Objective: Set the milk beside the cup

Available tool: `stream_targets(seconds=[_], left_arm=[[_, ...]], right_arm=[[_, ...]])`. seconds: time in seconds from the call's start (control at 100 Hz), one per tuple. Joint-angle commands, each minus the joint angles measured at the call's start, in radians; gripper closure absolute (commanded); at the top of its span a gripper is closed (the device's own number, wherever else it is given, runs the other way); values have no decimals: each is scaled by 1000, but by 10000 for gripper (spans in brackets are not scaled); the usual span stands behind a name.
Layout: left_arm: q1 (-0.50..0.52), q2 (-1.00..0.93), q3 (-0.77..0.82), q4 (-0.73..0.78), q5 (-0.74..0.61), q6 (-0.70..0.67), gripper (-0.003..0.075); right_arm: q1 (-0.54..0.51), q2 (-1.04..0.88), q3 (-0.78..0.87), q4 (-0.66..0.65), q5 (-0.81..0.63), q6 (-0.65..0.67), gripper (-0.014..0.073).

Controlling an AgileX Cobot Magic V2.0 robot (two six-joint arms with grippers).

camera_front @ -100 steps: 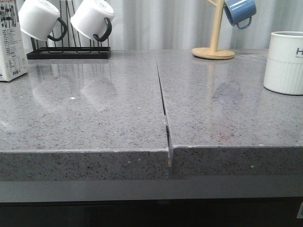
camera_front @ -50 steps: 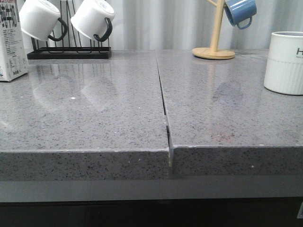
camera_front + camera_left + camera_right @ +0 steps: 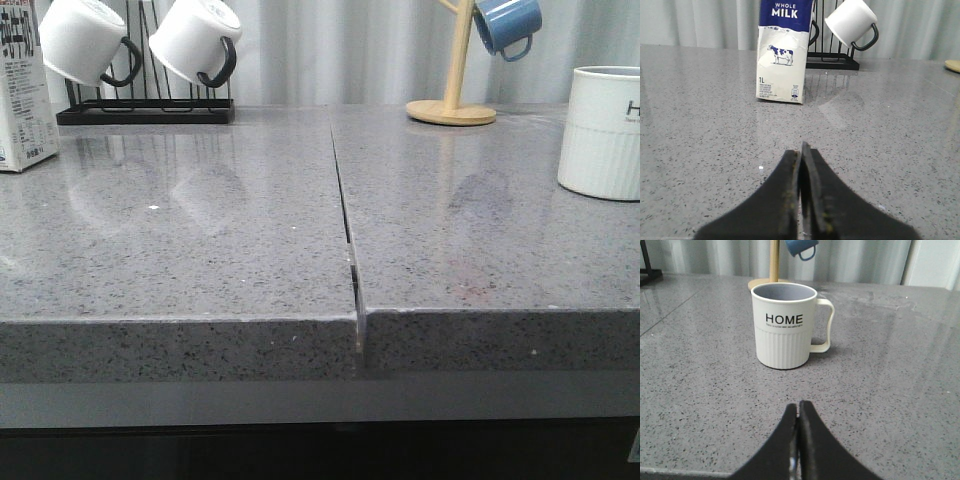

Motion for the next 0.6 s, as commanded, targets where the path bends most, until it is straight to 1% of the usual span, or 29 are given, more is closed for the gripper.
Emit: stream_targets(seconds=[0.0, 0.08, 0.15, 0.24, 0.31, 0.38, 0.5, 0.55, 0.59], left_arm=[[0, -33, 42, -8, -82, -3, 741], [0, -33, 42, -8, -82, -3, 741], [0, -33, 42, -8, -82, -3, 741], [0, -33, 42, -8, -82, -3, 741], [0, -33, 42, -8, -82, -3, 741], [0, -33, 42, -8, -82, -3, 741], [0, -33, 42, -8, -82, -3, 741], [0, -33, 42, -8, -82, -3, 741], [0, -33, 42, -8, -82, -3, 741]], right_arm=[[-3, 95, -87, -11, -21, 1, 631], [-3, 176, -158, 1, 95, 22, 631], [-3, 247, -214, 1, 145, 22, 631], [-3, 336, -268, 1, 130, 22, 625], [-6, 405, -292, 1, 81, 22, 592], [-6, 472, -310, 1, 16, 22, 500], [-6, 583, -314, 0, -110, 22, 230], [-6, 627, -314, 0, -164, 22, 170], [-6, 661, -314, 0, -210, 22, 163]])
